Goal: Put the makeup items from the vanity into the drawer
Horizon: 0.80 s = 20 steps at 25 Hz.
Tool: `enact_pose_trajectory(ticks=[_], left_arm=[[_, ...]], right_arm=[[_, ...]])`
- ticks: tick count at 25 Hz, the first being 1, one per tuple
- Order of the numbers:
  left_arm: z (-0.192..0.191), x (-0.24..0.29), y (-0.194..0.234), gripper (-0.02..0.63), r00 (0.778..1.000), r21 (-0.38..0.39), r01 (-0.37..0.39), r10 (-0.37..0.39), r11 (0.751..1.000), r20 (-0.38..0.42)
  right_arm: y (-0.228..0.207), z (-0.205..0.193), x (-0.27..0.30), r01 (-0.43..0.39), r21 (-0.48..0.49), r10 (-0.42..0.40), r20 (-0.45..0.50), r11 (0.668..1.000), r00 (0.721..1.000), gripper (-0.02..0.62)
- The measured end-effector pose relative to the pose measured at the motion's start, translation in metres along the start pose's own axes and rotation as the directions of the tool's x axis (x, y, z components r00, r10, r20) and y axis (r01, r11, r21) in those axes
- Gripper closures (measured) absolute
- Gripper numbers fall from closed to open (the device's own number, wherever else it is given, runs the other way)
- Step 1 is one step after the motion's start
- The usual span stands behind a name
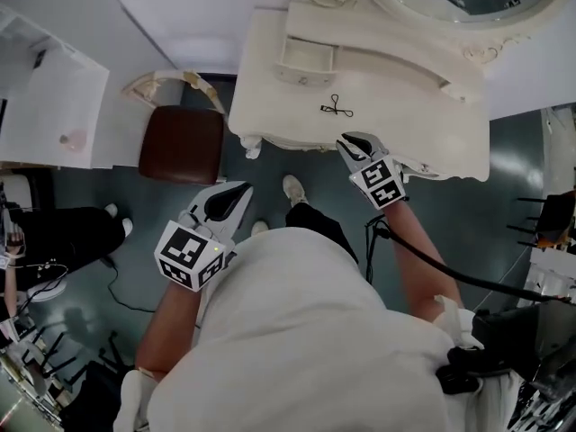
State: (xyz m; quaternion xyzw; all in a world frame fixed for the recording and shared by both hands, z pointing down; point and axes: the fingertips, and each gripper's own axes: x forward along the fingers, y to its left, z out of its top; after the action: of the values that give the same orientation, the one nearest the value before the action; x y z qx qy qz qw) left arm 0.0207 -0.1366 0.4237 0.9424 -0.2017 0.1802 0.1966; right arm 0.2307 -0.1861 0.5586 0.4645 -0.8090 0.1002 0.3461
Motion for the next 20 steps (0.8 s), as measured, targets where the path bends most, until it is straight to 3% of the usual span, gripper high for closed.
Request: enact_pose_trajectory(ticks=[9, 20], left_arm=[[0.048, 0.042, 0.022, 0.604, 0.994, -0.033, -0.102, 0.103, 0.994, 0.020], [0.067, 0.055, 0.041, 0.604, 0.976, -0.073, -0.213, 0.216, 0.974, 0.035]], right_arm=[[-0.059, -0.011, 0.074, -0.100, -0.149, 0.088, -0.087, 0.984, 0.992, 0.507], [-0.067, -0.023, 0.120, -0.207, -0.255, 0.173, -0.149, 0.945, 0.974, 0.513]])
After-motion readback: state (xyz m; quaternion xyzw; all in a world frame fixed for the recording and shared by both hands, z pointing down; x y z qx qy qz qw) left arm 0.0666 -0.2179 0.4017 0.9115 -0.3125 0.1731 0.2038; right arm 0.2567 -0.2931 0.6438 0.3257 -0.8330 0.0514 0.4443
